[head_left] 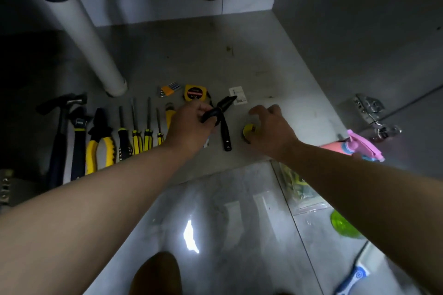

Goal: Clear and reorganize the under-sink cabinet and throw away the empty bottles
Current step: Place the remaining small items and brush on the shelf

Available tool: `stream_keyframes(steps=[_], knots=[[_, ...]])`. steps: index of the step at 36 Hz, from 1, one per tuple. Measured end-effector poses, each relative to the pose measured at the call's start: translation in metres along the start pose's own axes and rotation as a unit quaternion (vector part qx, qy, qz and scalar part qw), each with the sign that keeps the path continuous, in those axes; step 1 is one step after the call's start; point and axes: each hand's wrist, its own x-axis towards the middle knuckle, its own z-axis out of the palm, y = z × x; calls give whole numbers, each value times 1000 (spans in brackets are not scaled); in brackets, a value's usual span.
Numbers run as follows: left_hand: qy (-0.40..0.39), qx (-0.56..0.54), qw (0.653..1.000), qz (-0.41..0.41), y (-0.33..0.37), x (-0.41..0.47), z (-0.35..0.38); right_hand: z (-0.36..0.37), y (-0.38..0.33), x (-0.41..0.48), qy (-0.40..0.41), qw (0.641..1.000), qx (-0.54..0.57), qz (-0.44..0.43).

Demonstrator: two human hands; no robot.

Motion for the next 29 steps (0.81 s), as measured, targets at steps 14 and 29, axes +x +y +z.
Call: stream_keyframes(steps=[14, 29], knots=[[4, 120, 989, 86, 6, -11, 15, -33, -31, 46, 93, 917, 364, 137], [-95, 532, 804, 248, -16, -20, 23, -7, -4, 78, 71, 895, 387, 209]])
